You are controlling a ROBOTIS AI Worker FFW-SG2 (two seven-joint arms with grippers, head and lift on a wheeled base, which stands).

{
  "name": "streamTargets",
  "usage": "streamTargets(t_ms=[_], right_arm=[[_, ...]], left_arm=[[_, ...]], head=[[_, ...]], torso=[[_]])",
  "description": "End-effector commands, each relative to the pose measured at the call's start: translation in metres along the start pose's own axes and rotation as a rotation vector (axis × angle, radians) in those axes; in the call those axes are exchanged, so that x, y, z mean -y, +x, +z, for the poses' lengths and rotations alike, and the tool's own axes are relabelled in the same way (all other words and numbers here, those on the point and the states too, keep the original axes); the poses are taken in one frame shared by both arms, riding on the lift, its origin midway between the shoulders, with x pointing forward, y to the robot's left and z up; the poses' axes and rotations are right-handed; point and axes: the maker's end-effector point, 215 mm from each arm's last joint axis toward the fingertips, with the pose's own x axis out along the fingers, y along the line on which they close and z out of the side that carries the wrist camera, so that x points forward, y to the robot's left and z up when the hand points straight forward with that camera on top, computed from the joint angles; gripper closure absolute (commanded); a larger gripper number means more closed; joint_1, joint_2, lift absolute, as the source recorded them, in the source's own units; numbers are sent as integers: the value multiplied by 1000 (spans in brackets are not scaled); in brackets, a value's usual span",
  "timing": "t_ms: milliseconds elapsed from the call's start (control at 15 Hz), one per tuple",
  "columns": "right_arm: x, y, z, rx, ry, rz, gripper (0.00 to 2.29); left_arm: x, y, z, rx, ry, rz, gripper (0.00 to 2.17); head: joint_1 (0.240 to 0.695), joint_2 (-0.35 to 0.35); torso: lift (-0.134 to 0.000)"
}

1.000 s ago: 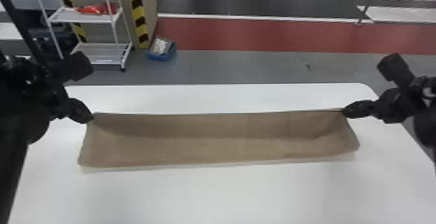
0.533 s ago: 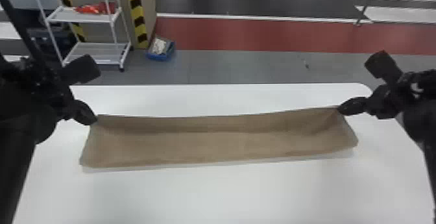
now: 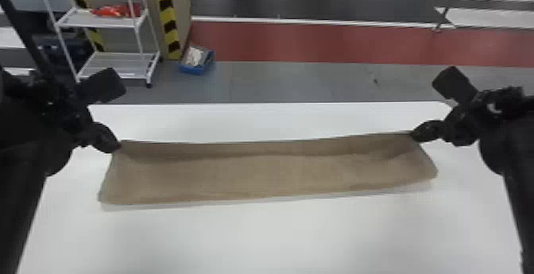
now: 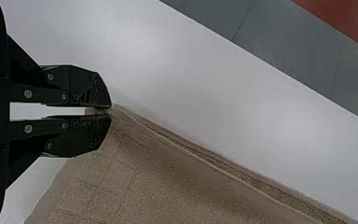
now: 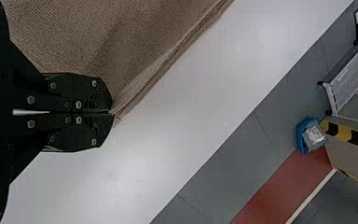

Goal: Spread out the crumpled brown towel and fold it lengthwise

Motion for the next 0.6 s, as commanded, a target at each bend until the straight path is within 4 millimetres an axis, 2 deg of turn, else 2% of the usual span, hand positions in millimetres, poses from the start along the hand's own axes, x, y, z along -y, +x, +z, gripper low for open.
streamTargets(t_ms=[0, 133, 200, 400, 533], right_arm=[[-2, 6, 2, -7, -11, -15, 1959], [-3, 8, 2, -9, -8, -19, 1798], [-1, 8, 2, -11, -2, -34, 1528], [8, 9, -4, -23, 37, -80, 198], [9, 9, -5, -26, 43, -89, 110]], left_arm=[[2, 1, 1, 0, 2, -3, 1048], [2, 1, 1, 0, 3, -7, 1048], [3, 1, 1, 2, 3, -9, 1048], [4, 1, 1, 2, 2, -11, 1048], [5, 2, 2, 2, 6, -12, 1048]], head=[[695, -57], [695, -57], [695, -56], [695, -59], [695, -63]], torso=[[-124], [-124], [-124], [-124], [-124]])
